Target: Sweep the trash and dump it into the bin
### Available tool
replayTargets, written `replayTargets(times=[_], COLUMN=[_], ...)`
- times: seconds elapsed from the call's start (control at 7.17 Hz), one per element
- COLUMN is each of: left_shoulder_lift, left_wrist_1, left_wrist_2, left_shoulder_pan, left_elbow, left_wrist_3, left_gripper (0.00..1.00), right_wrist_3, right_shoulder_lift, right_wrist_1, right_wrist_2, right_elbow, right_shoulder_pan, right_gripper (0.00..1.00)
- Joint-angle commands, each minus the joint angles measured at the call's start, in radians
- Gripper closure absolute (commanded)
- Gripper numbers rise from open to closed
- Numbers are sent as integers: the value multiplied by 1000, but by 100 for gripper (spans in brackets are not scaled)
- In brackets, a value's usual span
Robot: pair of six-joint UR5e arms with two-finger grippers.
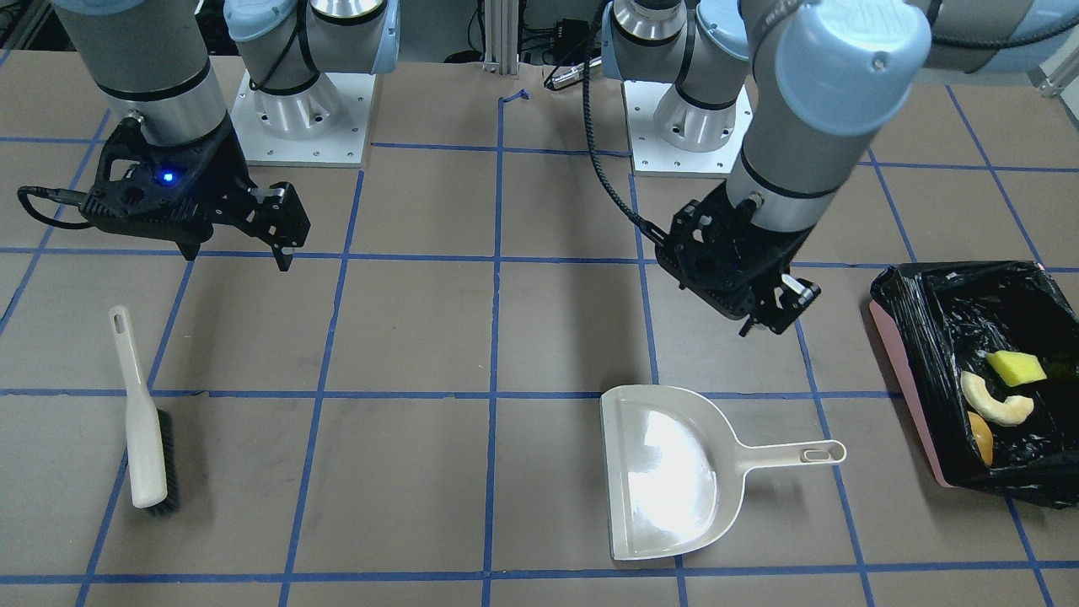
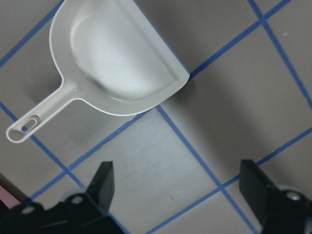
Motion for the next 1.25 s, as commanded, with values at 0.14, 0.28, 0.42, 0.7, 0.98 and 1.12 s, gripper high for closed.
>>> replayTargets(times=[0.14,0.28,0.42,0.7,0.98,1.12], left_shoulder_lift=[121,130,152,170,181,179], left_wrist_1=[-111,-98,-70,-67,-67,-64], left_wrist_2=[-6,2,-1,32,69,66], left_shoulder_pan=[98,98,101,98,101,103], left_elbow=[-13,-51,-73,-98,-101,-101], left_wrist_3=[-208,-314,-344,-345,-346,-346], left_gripper=[0,0,0,0,0,0], right_wrist_3=[1,5,8,8,24,24], right_shoulder_lift=[-1,-1,-1,-2,-2,-4], right_wrist_1=[-1,-1,-1,2,2,2], right_wrist_2=[0,0,5,4,4,-1], right_elbow=[0,-2,0,0,0,0], right_shoulder_pan=[0,0,0,0,0,0], right_gripper=[0,0,0,0,0,0])
